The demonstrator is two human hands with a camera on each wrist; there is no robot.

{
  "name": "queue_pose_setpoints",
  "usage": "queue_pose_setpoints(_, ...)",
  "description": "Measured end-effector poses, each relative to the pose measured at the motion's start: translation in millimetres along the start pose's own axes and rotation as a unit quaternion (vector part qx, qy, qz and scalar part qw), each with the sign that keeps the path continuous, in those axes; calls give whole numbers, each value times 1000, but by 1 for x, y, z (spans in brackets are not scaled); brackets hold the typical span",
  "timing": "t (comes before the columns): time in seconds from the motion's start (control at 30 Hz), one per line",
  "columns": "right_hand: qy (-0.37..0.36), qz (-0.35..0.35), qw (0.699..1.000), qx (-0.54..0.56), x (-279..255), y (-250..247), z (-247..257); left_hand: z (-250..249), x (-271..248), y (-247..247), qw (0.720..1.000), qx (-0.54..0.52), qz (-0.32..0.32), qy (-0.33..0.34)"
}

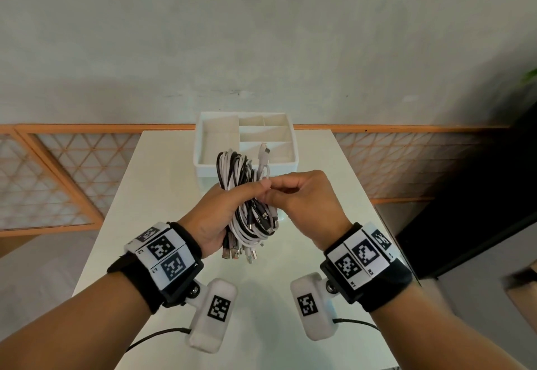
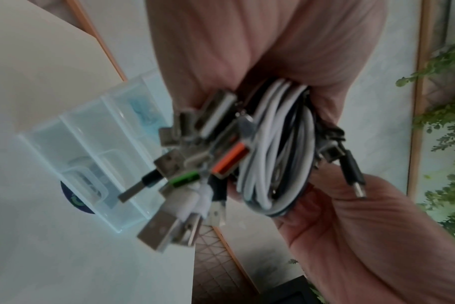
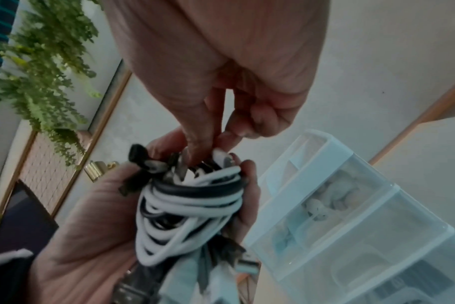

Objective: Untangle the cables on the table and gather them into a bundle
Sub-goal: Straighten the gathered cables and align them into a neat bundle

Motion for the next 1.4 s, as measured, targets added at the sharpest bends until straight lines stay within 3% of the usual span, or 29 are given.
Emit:
queue_pose_setpoints(0.2,-4,-11,998,59,-5,2,4,-3,2,3,1000,-10,14,8)
queue_pose_setpoints(0.4,-1,-32,979,203,-3,0,12,-9,4,5,999,-20,44,16)
queue_pose_setpoints(0.6,33,28,986,163,-6,1,14,-11,0,9,998,-7,51,32)
queue_pose_setpoints(0.77,20,13,966,259,-1,-5,15,-15,0,9,998,-28,46,26)
queue_pose_setpoints(0.97,84,70,952,286,1,-9,14,-9,-3,5,999,27,22,32)
queue_pose_setpoints(1.17,119,119,975,145,3,-22,10,-9,-4,-3,993,110,29,19)
queue_pose_setpoints(1.33,54,96,977,185,-1,-20,6,-10,-4,-2,999,37,13,-5)
queue_pose_setpoints(1.4,24,87,985,148,-3,-16,7,-11,-3,-3,1000,-19,12,-21)
Point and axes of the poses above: each hand's wrist, its own x-axis towards the middle knuckle, its own y-axis out of the palm, z = x × y, the point moved 2 cm from there along x, towards the middle knuckle, and after that the axes turned 5 degrees about z, right-handed, at the moved point
